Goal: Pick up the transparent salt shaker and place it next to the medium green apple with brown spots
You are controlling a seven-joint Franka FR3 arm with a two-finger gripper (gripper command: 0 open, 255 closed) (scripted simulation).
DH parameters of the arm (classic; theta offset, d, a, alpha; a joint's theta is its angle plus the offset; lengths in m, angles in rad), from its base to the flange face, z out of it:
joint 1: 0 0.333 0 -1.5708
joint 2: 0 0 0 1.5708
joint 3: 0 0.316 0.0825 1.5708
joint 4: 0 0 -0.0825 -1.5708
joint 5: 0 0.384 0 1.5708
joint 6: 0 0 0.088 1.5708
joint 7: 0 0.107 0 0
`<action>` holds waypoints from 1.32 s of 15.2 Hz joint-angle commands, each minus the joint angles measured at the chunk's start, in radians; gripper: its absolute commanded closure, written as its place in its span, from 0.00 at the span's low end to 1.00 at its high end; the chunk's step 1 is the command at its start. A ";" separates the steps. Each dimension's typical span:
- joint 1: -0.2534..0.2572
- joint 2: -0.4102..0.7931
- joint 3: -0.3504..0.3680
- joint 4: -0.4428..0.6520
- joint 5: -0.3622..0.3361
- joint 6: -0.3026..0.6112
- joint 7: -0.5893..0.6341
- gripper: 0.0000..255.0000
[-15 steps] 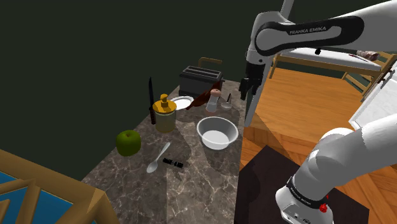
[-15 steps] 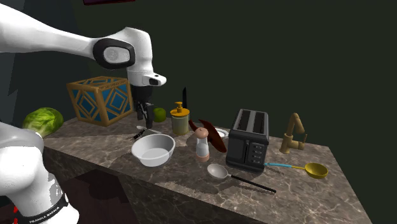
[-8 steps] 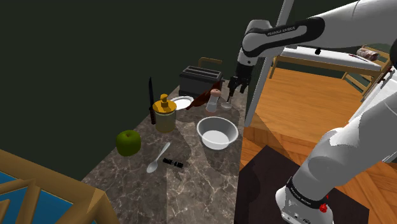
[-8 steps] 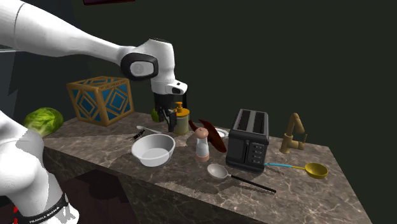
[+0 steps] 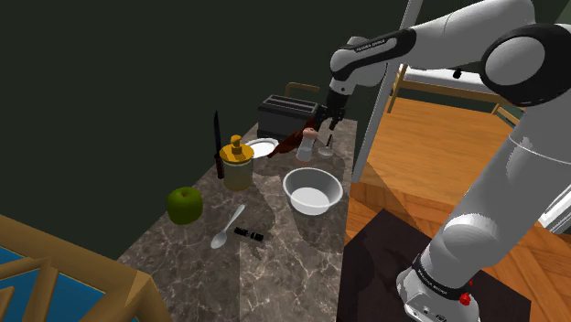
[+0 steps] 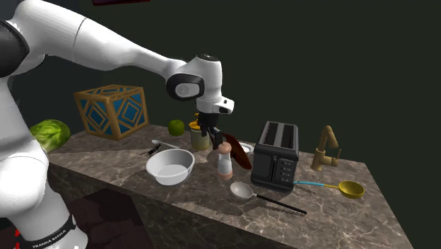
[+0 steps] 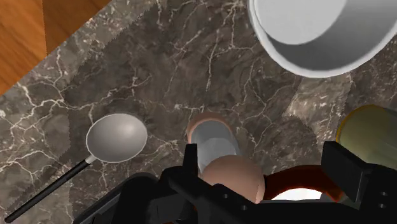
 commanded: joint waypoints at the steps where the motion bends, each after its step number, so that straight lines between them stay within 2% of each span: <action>1: -0.008 0.080 -0.008 0.067 0.061 0.019 -0.034 0.00; 3: -0.021 0.145 -0.010 0.129 0.111 0.025 -0.061 0.00; 11: -0.014 0.194 0.005 0.092 0.141 0.109 -0.080 0.00; 18: -0.014 0.194 0.005 0.092 0.141 0.109 -0.080 0.00; 19: -0.014 0.194 0.005 0.092 0.141 0.109 -0.080 1.00; 20: -0.014 0.194 0.005 0.092 0.141 0.109 -0.080 1.00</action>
